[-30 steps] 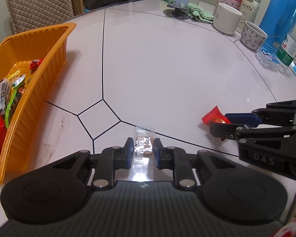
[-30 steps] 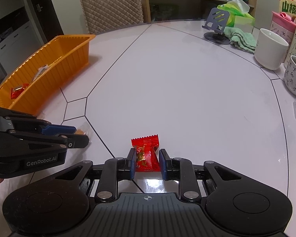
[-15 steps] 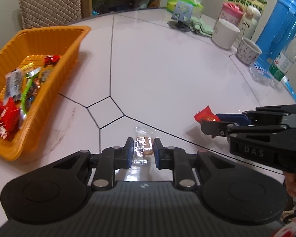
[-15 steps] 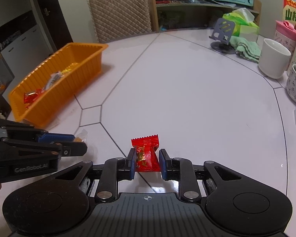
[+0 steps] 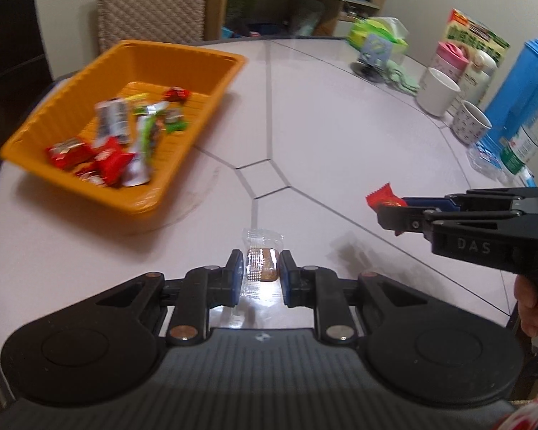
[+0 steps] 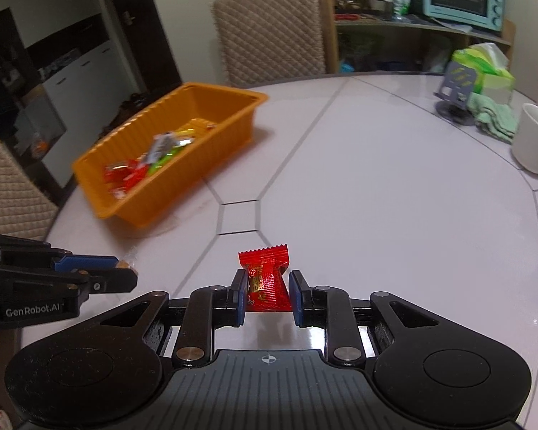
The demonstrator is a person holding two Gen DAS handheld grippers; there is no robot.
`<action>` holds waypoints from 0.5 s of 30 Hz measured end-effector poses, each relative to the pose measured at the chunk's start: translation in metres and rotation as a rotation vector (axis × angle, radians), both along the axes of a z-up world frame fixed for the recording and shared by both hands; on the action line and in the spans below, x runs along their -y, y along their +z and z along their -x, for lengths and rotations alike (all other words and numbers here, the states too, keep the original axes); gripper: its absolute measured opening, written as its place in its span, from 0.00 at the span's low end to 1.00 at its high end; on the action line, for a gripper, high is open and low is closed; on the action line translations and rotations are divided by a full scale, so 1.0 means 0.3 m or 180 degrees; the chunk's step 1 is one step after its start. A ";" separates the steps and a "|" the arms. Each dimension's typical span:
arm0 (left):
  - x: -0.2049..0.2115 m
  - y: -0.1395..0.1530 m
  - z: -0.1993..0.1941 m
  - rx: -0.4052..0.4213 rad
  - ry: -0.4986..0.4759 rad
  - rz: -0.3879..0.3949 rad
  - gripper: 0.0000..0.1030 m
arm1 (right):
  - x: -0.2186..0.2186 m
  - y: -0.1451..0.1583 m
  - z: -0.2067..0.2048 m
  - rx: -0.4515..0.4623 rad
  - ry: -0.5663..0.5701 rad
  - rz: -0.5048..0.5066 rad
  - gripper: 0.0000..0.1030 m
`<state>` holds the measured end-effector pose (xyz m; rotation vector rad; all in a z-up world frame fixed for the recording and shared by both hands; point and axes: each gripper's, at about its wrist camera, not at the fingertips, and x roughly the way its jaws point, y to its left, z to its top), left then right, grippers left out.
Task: Organize snacks
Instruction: 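Carry the brown candy and red candy over the orange tray with both tools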
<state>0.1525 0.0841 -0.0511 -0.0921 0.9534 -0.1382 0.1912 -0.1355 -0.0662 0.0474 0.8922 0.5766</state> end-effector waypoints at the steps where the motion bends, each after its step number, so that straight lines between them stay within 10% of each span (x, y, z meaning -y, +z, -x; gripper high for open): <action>1: -0.018 0.008 0.011 0.0008 0.0047 -0.0013 0.18 | -0.011 0.005 0.004 -0.0002 0.0037 -0.0017 0.24; 15: -0.267 0.153 0.039 0.0283 0.0631 -0.0153 0.18 | -0.230 0.098 -0.022 0.0066 0.0520 -0.0311 0.24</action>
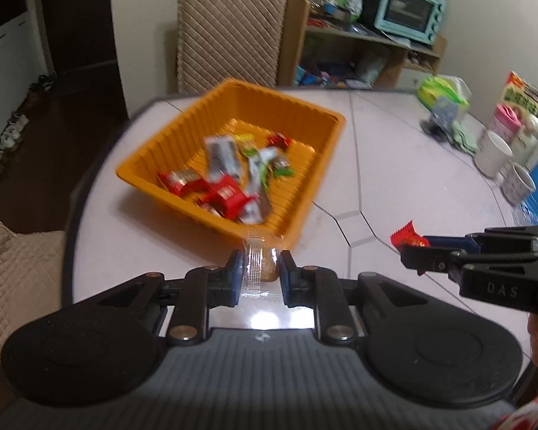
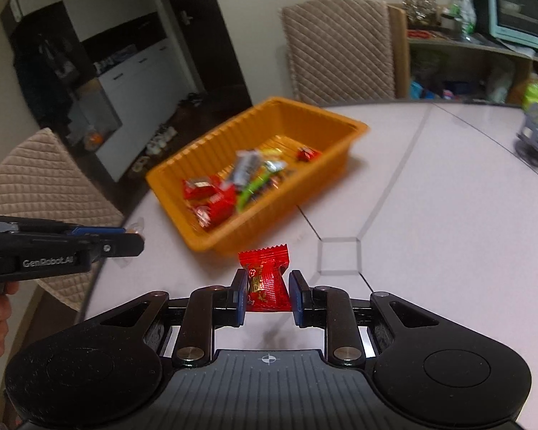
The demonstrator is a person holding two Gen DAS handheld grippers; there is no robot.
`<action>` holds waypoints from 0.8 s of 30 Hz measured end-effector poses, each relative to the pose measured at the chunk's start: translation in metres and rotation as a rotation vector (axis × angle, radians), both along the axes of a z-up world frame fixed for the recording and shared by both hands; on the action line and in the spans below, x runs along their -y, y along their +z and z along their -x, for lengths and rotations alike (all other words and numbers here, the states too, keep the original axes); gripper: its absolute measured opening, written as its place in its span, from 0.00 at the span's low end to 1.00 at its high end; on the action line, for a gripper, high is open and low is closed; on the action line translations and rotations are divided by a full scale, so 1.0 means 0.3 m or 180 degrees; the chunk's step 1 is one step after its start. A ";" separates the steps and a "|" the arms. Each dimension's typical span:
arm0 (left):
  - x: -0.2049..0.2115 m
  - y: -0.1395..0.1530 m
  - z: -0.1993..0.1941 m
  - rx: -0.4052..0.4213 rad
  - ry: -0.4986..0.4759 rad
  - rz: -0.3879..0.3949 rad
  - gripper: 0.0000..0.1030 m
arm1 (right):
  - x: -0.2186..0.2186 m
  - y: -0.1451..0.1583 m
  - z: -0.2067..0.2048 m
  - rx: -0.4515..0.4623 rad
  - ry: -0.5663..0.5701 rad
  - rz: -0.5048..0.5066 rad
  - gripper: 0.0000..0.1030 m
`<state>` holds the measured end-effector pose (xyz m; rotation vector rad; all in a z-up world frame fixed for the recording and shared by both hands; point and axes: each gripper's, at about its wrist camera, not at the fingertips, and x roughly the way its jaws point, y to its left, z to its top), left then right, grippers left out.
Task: Organize snacks
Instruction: 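Carry the brown candy and red candy over the orange tray with both tools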
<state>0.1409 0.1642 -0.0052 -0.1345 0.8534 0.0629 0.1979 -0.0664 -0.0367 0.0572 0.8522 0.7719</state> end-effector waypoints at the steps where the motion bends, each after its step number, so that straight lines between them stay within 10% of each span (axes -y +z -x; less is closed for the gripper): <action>1: -0.009 0.009 -0.009 0.0025 0.0015 -0.0010 0.18 | -0.018 0.007 -0.010 0.0016 0.0014 -0.0017 0.24; 24: -0.112 0.023 -0.449 0.0137 -0.0101 -0.0072 0.19 | -0.289 0.039 -0.417 0.0275 -0.0198 0.0079 0.24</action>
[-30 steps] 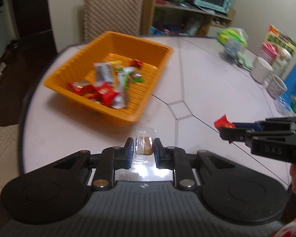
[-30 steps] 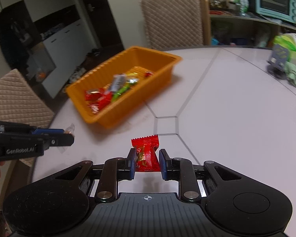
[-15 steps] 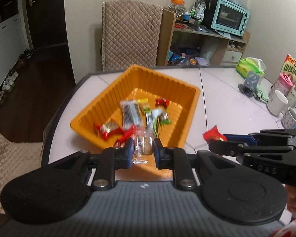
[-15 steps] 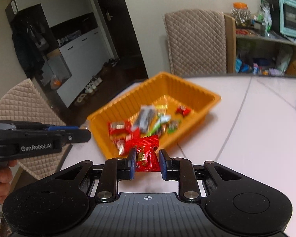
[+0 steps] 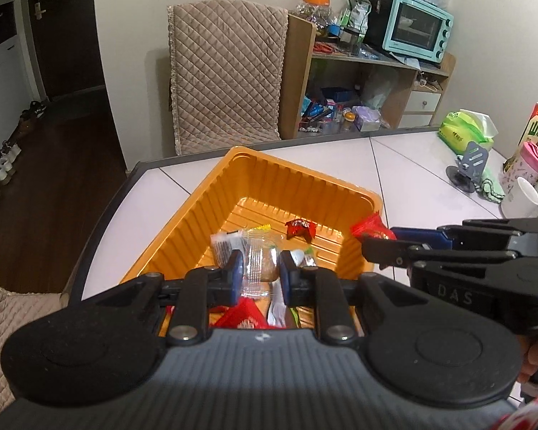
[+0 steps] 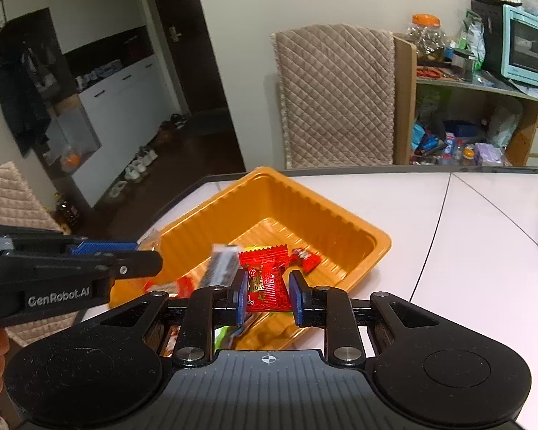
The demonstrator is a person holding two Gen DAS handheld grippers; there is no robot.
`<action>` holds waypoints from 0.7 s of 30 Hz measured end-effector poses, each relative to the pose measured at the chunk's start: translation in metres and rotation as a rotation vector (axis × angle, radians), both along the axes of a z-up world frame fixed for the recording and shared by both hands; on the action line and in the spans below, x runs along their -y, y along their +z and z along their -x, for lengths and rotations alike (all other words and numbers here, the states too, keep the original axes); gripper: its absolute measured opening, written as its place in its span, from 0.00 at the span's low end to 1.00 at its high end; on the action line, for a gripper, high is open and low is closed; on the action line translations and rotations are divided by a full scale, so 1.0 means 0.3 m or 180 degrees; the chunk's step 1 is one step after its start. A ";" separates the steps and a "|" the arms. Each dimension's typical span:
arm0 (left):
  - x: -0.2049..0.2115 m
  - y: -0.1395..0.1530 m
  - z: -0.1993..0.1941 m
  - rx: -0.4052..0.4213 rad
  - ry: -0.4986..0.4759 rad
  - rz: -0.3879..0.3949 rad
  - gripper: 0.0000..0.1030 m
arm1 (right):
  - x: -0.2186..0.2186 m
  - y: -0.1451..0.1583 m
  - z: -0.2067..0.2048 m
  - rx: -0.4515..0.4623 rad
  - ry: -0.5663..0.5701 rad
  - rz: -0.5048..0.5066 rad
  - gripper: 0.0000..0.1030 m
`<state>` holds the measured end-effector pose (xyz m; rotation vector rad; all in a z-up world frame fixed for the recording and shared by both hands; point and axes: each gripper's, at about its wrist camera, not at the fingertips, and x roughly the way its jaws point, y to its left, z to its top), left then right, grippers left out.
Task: Organize snacks
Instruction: 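Carry the brown candy and red candy over the orange tray with both tools, then open both tools to drop the brown and red candies into the tray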
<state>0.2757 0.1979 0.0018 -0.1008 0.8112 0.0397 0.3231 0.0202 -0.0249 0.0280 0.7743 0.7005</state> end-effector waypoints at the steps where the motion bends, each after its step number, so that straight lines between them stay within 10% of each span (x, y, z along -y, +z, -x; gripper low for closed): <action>1: -0.001 -0.007 -0.013 -0.0012 -0.0003 -0.0001 0.19 | -0.001 -0.006 -0.015 -0.0008 -0.0011 0.0007 0.24; 21: -0.017 -0.076 -0.140 -0.0101 -0.0028 0.0034 0.19 | -0.044 -0.121 -0.163 -0.0075 -0.0149 0.0106 0.25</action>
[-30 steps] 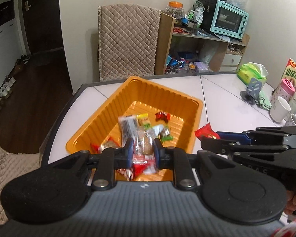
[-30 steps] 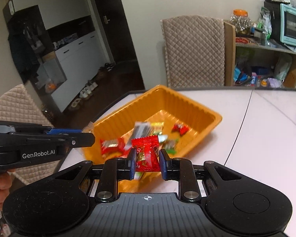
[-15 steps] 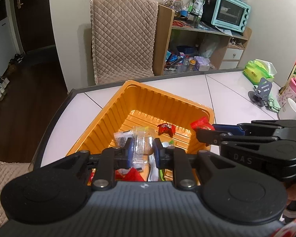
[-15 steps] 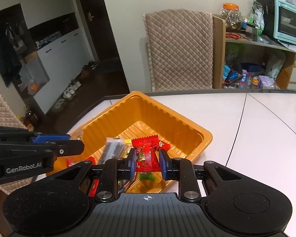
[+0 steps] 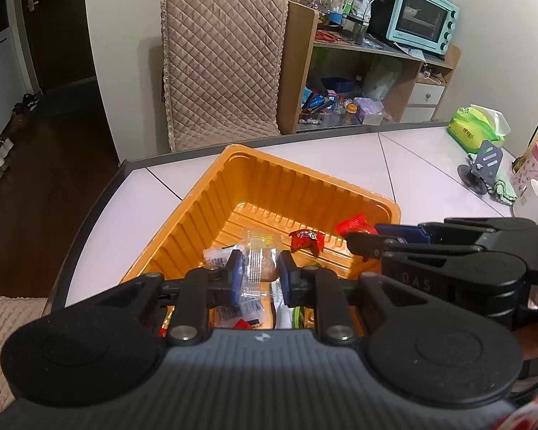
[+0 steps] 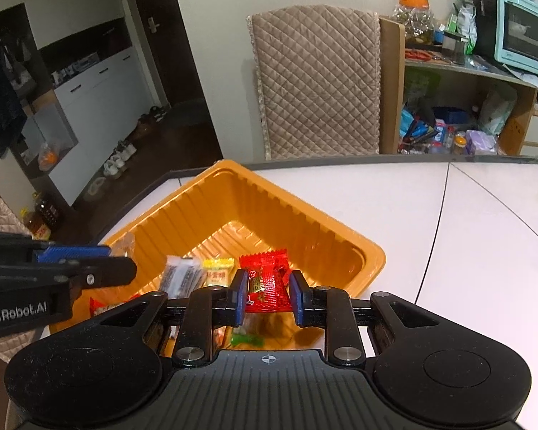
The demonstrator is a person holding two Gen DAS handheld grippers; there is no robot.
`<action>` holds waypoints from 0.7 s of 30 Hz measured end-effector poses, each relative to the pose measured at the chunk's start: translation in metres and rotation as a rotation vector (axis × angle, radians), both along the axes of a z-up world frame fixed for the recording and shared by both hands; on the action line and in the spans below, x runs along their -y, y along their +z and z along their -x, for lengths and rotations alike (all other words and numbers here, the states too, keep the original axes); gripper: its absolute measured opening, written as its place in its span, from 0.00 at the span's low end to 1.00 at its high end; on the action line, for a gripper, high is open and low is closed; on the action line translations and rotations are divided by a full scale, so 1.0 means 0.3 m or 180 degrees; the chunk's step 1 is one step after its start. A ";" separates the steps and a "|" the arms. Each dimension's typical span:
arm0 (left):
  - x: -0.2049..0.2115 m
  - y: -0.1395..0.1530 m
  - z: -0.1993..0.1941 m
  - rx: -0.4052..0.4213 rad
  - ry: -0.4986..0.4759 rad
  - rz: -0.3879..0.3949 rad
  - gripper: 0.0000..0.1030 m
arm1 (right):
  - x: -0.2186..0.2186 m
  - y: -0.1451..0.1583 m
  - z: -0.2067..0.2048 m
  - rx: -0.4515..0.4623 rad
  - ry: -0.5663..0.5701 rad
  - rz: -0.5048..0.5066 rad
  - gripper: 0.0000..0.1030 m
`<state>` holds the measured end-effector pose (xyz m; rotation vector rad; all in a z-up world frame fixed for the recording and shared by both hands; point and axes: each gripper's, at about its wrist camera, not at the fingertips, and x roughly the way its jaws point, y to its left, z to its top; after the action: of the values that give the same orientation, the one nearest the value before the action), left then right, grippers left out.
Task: Organize snacks
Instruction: 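Open both tools to drop the brown and red candies into the tray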
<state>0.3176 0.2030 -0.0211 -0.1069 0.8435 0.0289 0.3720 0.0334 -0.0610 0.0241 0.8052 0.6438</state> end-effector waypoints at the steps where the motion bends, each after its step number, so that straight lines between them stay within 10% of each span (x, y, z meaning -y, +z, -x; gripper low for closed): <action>1: 0.001 -0.002 -0.002 -0.0004 -0.0002 0.0000 0.19 | 0.000 0.001 -0.004 0.0005 -0.0018 -0.0016 0.25; 21: 0.033 -0.028 -0.041 -0.0022 -0.0145 0.0034 0.19 | 0.081 0.022 -0.008 -0.0160 -0.0144 -0.0202 0.25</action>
<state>0.3299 0.1931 -0.0295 -0.0975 0.8529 -0.0181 0.3743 0.0092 -0.0543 0.1164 0.8301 0.6279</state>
